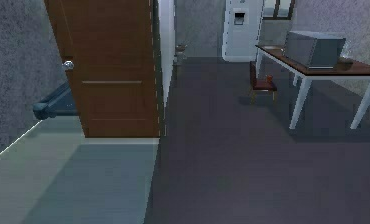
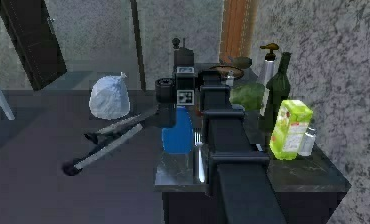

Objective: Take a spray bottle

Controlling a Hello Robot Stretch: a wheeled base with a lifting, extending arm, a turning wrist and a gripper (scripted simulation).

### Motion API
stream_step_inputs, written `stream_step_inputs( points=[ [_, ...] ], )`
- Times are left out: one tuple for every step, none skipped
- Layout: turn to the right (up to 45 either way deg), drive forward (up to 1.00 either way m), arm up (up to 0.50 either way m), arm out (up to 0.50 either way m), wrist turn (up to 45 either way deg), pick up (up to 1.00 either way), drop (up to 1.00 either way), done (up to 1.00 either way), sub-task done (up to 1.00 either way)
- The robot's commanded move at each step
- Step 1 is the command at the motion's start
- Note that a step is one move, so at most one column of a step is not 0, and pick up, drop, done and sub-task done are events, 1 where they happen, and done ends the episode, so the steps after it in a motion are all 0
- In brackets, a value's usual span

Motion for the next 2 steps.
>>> stream_step_inputs(
  points=[
    [0.0, 0.00, 0.00, 0.00, 45.0, 0.00, 0.00, 0.00, 0.00],
    [0.0, 0.00, 0.00, 0.00, 36.0, 0.00, 0.00, 0.00, 0.00]
  ],
)
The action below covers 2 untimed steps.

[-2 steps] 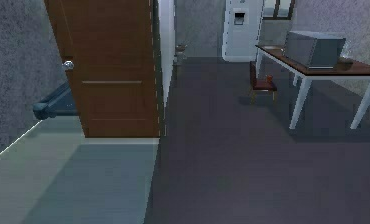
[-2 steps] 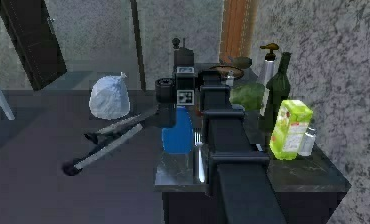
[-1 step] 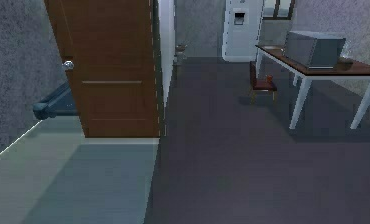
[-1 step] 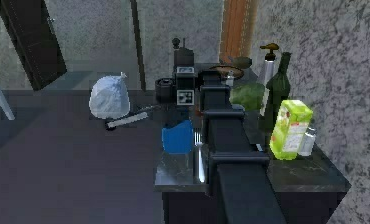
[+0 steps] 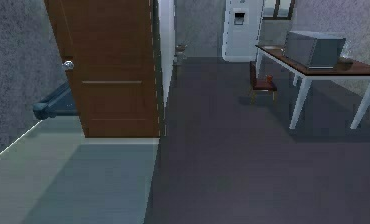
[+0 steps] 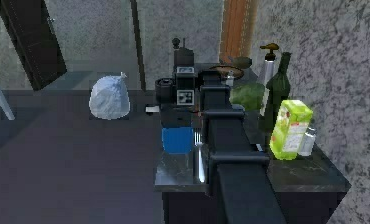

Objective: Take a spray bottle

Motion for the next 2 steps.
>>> stream_step_inputs(
  points=[
    [0.0, 0.00, 0.00, 0.00, 0.0, 1.00, 0.00, 0.00, 0.00],
    [0.0, 0.00, 0.00, 0.00, 0.0, 0.00, 0.00, 1.00, 0.00]
  ],
)
